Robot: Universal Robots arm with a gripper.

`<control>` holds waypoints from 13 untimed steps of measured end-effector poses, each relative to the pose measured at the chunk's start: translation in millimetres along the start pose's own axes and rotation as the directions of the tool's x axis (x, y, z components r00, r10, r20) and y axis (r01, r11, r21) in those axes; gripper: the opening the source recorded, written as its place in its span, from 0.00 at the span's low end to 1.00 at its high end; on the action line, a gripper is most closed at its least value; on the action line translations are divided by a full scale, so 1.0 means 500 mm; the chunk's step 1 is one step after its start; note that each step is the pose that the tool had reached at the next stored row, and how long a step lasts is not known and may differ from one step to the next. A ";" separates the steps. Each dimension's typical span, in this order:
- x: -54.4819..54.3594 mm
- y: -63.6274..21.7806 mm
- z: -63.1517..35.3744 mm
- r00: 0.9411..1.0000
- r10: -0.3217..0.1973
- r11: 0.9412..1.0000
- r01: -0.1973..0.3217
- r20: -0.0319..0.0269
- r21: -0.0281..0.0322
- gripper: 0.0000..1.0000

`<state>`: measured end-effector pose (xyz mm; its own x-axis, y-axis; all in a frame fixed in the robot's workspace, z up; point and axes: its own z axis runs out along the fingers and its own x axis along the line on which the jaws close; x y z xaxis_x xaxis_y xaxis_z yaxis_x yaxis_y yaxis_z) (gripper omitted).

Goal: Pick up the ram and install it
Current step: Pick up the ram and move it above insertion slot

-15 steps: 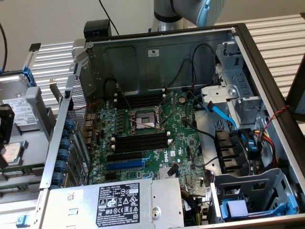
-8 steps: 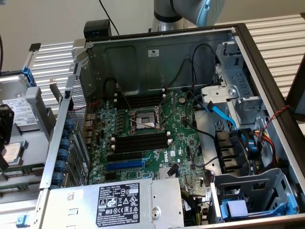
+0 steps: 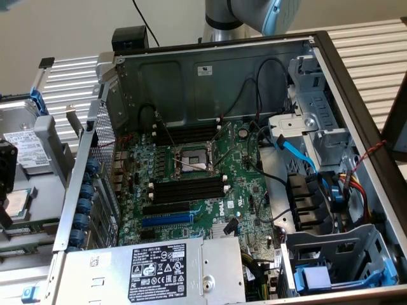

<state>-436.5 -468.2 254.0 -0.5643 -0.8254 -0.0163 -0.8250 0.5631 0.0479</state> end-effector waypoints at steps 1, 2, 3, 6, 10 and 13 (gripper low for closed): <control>0.000 0.000 0.001 1.000 -0.019 1.000 0.019 -0.001 0.000 0.11; 0.000 0.000 0.002 0.999 -0.036 0.999 0.036 -0.001 -0.001 0.11; 0.000 0.000 0.003 0.998 -0.055 0.998 0.055 -0.003 -0.001 0.11; 0.000 0.000 0.006 0.994 -0.108 0.994 0.108 -0.005 -0.002 0.11; 0.000 0.000 0.010 0.983 -0.181 0.984 0.181 -0.008 -0.004 0.11; 0.000 -0.001 0.012 0.972 -0.234 0.972 0.234 -0.011 -0.005 0.11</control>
<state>-436.5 -468.2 247.8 -0.3557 -0.9345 -0.0164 -0.9338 0.3546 0.0479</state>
